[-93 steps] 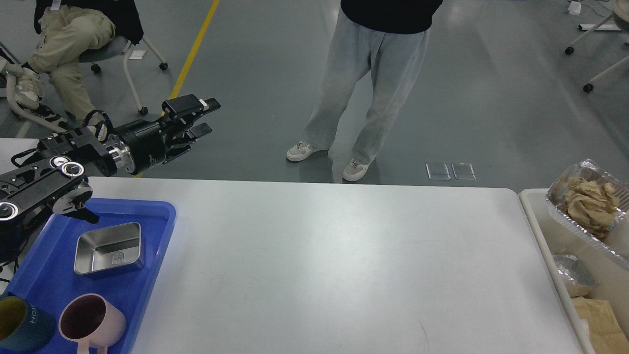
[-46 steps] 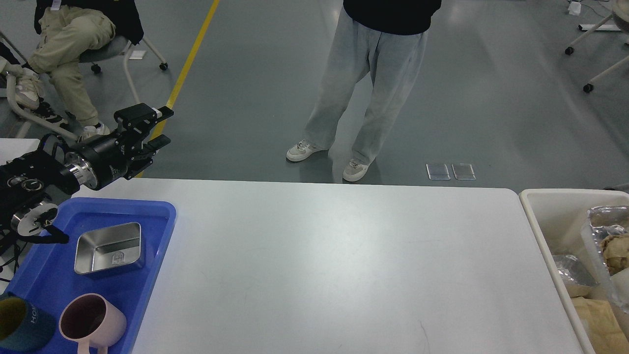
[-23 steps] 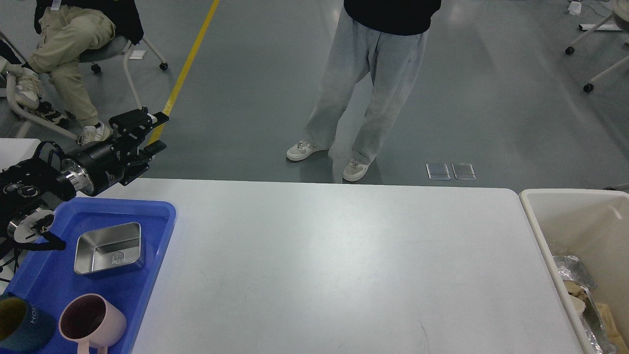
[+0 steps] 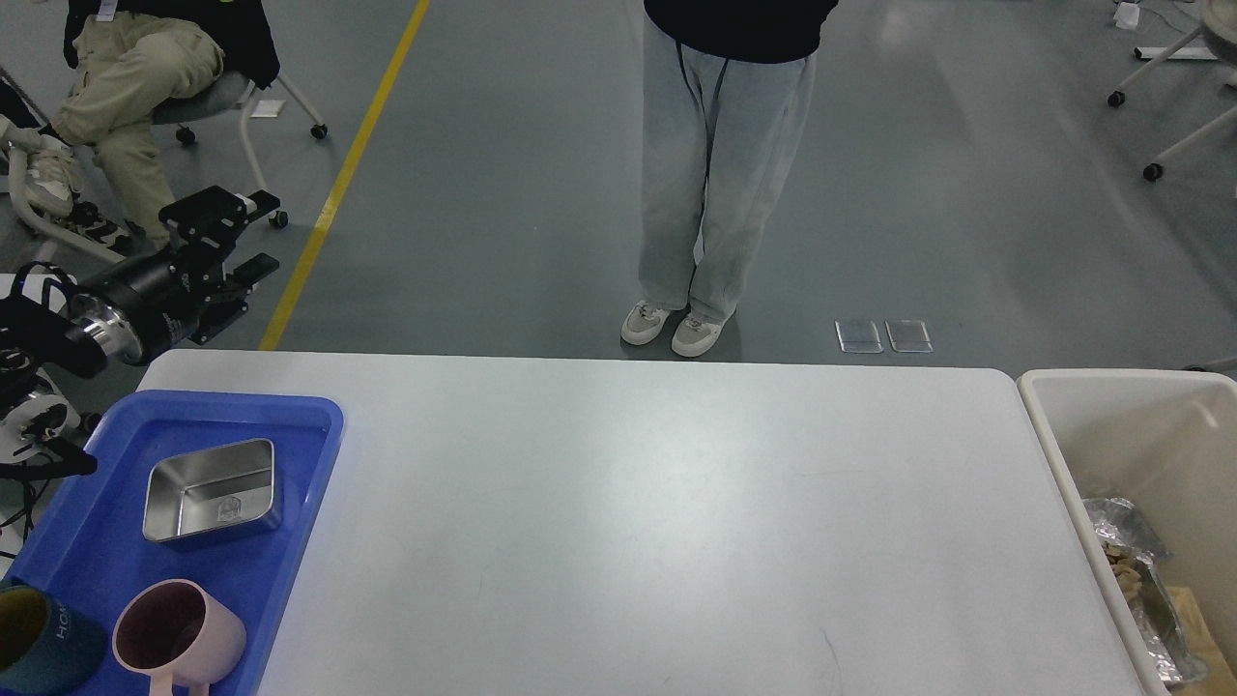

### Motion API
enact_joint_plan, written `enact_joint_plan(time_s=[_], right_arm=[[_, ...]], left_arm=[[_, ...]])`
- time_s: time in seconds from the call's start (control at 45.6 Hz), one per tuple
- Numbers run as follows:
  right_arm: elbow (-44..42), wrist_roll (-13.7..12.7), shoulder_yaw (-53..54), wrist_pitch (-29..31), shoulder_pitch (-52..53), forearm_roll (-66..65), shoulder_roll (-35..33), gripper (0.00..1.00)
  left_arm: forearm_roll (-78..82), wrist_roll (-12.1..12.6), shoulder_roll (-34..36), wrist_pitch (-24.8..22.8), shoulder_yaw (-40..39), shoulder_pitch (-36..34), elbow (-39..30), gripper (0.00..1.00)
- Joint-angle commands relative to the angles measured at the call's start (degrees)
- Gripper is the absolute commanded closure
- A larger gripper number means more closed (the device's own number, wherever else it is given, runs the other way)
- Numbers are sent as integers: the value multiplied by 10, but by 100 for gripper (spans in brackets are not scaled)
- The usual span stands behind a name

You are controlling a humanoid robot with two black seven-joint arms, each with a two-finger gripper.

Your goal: Tidy desktop

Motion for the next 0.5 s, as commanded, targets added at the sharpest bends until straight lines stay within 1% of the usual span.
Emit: enact_joint_plan(time_s=[0.0,0.154,0.307,0.351,0.417,0.483], right_arm=[[-20,0,3,-3,53,-25,21,0],[-35,-1,56,5,102,-29,58,0],[-32,-5,179,9,135,-29,92,0],[-31,-14,219,9,139,-29,107,0],[-32,-40,286,6,145,-31,141,0],[-33,-68,329,6,158,-33,169,0]], left_arm=[[-1,0,-3,0,-35,1,47,9],[-1,0,-3,1,-69,1,96,6],[-1,1,-6,1,-112,1,134,6],[-1,1,-7,1,-118,1,138,5],[-4,0,-9,1,-126,1,142,5],[-29,0,-17,0,-135,1,142,5]])
